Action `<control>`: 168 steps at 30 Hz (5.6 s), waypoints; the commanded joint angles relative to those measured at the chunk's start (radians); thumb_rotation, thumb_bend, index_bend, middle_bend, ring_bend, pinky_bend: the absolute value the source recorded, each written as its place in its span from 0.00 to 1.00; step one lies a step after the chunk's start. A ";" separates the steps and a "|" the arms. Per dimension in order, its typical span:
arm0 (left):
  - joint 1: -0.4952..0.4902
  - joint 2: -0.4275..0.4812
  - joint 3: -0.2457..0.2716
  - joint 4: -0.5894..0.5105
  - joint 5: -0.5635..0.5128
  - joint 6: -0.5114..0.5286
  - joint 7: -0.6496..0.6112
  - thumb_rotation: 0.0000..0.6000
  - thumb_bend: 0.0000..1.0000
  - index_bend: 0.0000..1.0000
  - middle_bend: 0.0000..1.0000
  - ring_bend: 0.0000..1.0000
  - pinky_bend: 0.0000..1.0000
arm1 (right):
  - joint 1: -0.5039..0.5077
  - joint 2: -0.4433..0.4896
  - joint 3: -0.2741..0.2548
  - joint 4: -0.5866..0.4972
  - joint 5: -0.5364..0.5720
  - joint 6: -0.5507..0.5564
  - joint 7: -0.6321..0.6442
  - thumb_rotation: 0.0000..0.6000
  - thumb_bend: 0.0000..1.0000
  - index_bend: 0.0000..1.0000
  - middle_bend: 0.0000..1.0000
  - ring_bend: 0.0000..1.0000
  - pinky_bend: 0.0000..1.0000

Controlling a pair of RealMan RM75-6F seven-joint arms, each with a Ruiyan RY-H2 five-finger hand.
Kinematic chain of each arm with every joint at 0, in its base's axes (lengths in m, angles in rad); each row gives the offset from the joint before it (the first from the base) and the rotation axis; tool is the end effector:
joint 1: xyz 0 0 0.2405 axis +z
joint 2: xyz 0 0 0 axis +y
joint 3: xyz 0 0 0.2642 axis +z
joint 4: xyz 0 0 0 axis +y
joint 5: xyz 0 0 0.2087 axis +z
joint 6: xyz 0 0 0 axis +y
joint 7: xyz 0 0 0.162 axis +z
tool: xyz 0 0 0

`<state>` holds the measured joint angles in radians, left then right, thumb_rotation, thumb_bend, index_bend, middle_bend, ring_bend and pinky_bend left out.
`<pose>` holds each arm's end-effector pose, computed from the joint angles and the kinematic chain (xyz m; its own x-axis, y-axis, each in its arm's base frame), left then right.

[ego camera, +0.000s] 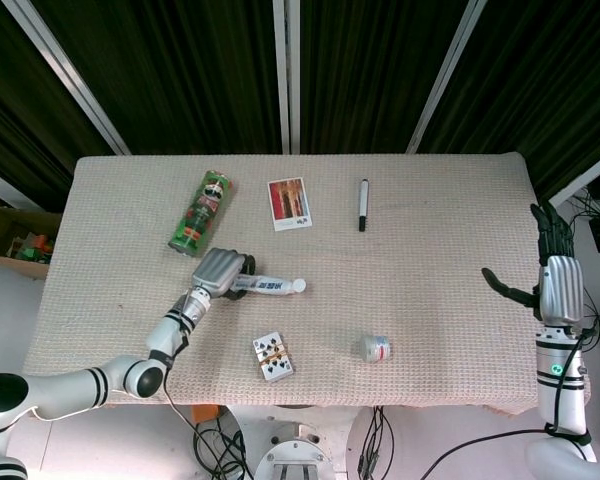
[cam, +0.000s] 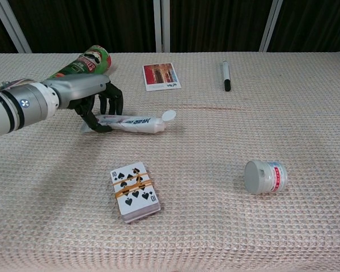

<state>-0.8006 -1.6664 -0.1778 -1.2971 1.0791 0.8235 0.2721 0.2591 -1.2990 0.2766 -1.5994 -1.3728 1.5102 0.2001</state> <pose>-0.1514 0.3782 -0.0655 0.4387 0.3652 0.8211 0.8764 -0.3758 -0.3011 -0.2589 -0.2884 0.1567 -0.0376 0.2456 0.9686 -0.9924 -0.1232 -0.0073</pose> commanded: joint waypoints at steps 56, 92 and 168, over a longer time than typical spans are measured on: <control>-0.065 -0.238 -0.146 0.065 0.269 0.251 -0.525 1.00 0.34 0.77 0.83 0.73 0.84 | 0.416 -0.220 0.086 -0.075 0.015 -0.376 0.074 0.33 0.00 0.00 0.00 0.00 0.00; -0.050 -0.213 -0.151 0.035 0.297 0.306 -0.648 1.00 0.34 0.76 0.83 0.73 0.83 | 0.432 -0.242 0.053 0.020 -0.003 -0.371 0.276 0.33 0.00 0.00 0.00 0.00 0.00; -0.044 -0.157 -0.081 0.078 0.348 0.308 -0.657 1.00 0.34 0.76 0.84 0.73 0.83 | 0.395 -0.264 0.083 0.074 -0.058 -0.228 0.571 0.33 0.00 0.00 0.00 0.00 0.00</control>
<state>-0.8552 -1.8534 -0.2842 -1.2284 1.4239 1.1518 -0.4199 0.6726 -1.5880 0.3451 -1.5082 -1.4399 1.2598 0.7902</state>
